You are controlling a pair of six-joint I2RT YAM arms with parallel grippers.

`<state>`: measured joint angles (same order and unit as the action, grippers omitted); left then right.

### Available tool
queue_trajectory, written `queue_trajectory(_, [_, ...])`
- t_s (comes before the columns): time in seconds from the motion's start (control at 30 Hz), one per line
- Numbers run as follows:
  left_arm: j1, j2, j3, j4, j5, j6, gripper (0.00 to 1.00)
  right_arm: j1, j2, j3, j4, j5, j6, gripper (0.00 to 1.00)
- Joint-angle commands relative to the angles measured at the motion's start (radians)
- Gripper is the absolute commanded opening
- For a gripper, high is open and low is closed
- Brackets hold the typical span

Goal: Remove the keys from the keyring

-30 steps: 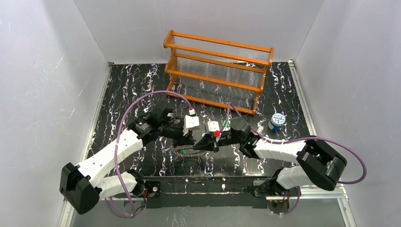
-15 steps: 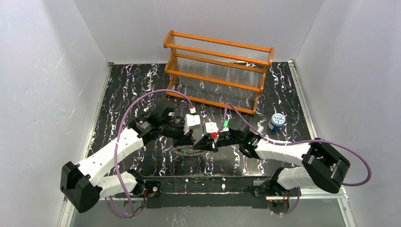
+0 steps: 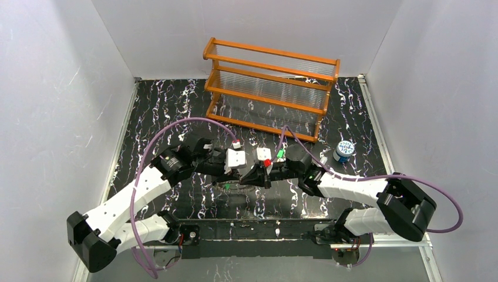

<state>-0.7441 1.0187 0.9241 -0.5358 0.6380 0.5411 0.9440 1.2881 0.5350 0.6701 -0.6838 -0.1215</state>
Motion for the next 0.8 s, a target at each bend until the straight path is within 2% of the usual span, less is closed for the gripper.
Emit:
queue_trajectory(0.0, [-0.032,-0.070,-0.003,0.029,0.193,0.040,0.00,-0.050,-0.001,0.008,0.038,0.092,0.052,0.01])
queue_trajectory(0.4, [-0.032,-0.071,-0.004,-0.032,0.206,0.086,0.00,-0.090,0.003,0.011,0.043,0.097,0.113,0.01])
queue_trajectory(0.6, [-0.040,-0.096,-0.016,-0.062,0.142,0.101,0.00,-0.099,0.010,0.035,0.025,0.100,0.182,0.01])
queue_trajectory(0.77, [-0.046,-0.144,-0.034,-0.100,0.039,0.200,0.00,-0.103,0.026,0.058,-0.005,0.063,0.214,0.01])
